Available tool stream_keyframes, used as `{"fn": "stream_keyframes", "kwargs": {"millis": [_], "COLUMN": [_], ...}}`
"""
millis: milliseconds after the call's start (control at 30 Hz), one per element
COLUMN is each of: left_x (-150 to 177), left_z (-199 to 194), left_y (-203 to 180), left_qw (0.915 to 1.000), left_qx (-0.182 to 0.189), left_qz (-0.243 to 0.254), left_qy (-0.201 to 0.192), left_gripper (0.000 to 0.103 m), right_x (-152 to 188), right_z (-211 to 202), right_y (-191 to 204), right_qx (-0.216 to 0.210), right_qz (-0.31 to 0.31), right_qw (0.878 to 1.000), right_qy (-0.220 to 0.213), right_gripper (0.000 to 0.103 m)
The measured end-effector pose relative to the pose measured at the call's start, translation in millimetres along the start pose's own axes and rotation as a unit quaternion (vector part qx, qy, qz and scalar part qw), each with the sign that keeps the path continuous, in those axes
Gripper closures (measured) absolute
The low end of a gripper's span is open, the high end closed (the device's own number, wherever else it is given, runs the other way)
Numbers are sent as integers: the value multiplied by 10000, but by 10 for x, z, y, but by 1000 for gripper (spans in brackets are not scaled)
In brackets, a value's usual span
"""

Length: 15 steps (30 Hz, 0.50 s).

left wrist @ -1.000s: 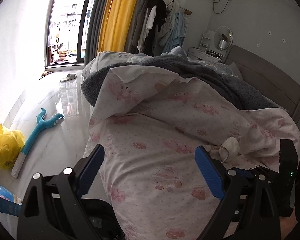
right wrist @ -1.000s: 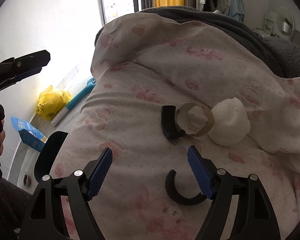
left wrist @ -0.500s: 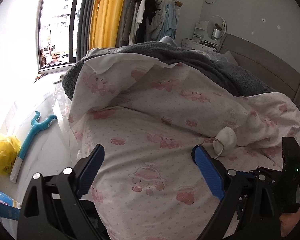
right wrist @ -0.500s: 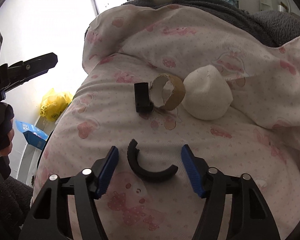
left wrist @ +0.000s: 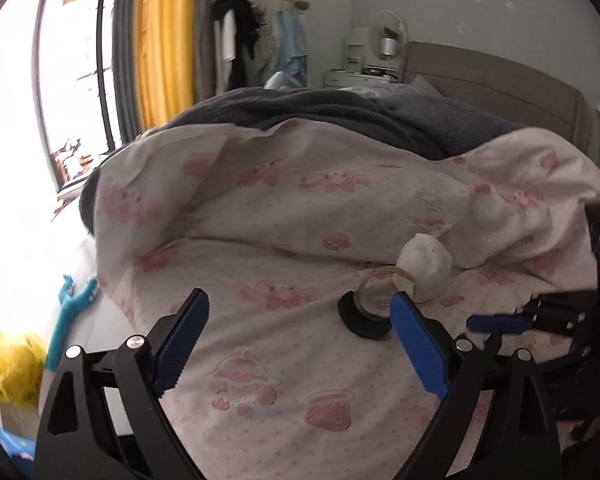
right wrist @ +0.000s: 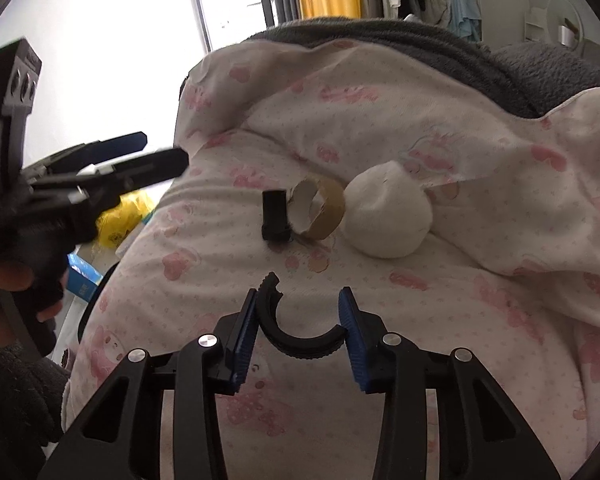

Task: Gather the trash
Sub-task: 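Grasp a black curved clip with the right tool while the left tool grasps another black clip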

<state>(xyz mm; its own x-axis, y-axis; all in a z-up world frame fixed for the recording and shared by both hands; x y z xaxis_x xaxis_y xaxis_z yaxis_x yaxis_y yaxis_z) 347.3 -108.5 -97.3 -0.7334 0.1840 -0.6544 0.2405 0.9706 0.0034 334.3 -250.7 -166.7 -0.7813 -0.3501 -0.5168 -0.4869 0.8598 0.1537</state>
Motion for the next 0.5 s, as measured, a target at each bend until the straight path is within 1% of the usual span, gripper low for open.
{"fn": "stream_keyframes", "kwargs": {"millis": [67,133,200,233,300,400,500], "left_x": [-25,-29,-14,-6,-2,-6,-19], "left_z": [45,99,172,214,292,371,462], "left_y": [-90,-172,-248,-286,-340,-380,-402], "left_qw": [9997,9991,9985,9981,9978,9979,9977], "left_qx": [112,87,-12,4,104,207,311], "left_qz": [214,409,550,605,631,553,496], "left_qy": [34,30,44,84,168,248,337], "left_gripper": [9,9,11,12,15,17,22], "right_x": [16,45,86,103,140,171,207], "right_z": [-79,-119,-141,-149,-163,-191,-262], "right_y": [-80,-160,-227,-258,-339,-446,-538], "right_qx": [-16,-18,-20,-20,-2,-3,-12], "right_qz": [81,151,196,209,260,350,415], "right_qw": [9999,9998,9998,9997,9996,9993,9990], "right_qy": [-78,-97,-88,-86,-74,-97,-156], "right_gripper": [62,62,62,62,62,62,62]}}
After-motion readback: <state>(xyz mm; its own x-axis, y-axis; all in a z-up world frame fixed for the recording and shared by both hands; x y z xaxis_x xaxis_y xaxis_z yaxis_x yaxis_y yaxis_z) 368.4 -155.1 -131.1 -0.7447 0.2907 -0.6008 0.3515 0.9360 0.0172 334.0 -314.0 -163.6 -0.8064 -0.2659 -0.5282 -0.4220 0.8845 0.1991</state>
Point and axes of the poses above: each gripper's, at about its wrist camera, not at the fingertips, and z roughly the way its jaws point, y to its left, x to its underside, the point moved 5 cm from there along z, roughly the way its jaws point, and after that the axes turned 14 degrees about y, right-handed, at the moved point
